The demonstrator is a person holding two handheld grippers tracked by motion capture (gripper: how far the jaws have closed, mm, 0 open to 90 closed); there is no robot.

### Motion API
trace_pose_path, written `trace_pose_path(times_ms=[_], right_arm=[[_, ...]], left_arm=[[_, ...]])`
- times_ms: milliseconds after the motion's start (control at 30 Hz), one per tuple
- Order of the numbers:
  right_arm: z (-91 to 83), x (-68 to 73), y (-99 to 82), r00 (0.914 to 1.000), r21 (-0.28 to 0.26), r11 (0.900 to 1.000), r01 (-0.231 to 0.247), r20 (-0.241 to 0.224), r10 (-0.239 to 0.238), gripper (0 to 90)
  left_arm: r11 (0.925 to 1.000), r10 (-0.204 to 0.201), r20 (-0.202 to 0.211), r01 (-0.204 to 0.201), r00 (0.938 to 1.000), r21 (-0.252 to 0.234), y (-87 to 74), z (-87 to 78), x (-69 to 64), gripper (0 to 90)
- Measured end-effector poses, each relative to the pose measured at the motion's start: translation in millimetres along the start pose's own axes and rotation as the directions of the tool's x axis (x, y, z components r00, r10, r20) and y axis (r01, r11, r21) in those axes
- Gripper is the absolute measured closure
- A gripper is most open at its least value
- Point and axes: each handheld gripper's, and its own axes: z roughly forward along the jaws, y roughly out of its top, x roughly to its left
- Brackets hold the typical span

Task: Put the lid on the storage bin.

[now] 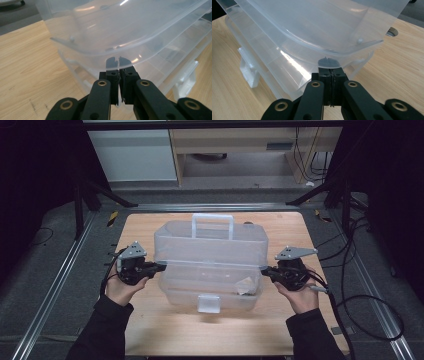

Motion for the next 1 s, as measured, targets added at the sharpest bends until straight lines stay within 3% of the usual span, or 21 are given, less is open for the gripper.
trace_pose_path(times_ms=[200,433,600,1000], right_arm=[[0.4,0.8,-1.5,1.0,0.009,1.0,0.003,0.001,-0.003,89.7],[0.1,4.8,-5.2,0.9995,0.038,0.9991,0.018,0.026,-0.019,87.8],[-0.9,9.4,-8.3,0.9988,0.067,0.9976,0.018,0.044,-0.021,88.1],[-5.4,11.8,-11.5,0.9975,0.06,0.9979,0.024,0.065,-0.028,84.8]], left_arm=[[0.9994,-0.025,-0.01,0.025,0.9996,-0.025,-4.5,-8.1,4.9,87.9],[0.999,-0.04,-0.014,0.04,0.9991,-0.018,-11.1,-11.9,6.5,88.3],[0.9994,-0.035,-0.002,0.035,0.9994,-0.008,-16.1,-11.5,5.6,88.4],[0.9995,-0.03,-0.006,0.03,0.9995,-0.007,-18.0,-12.0,3.5,89.0]])
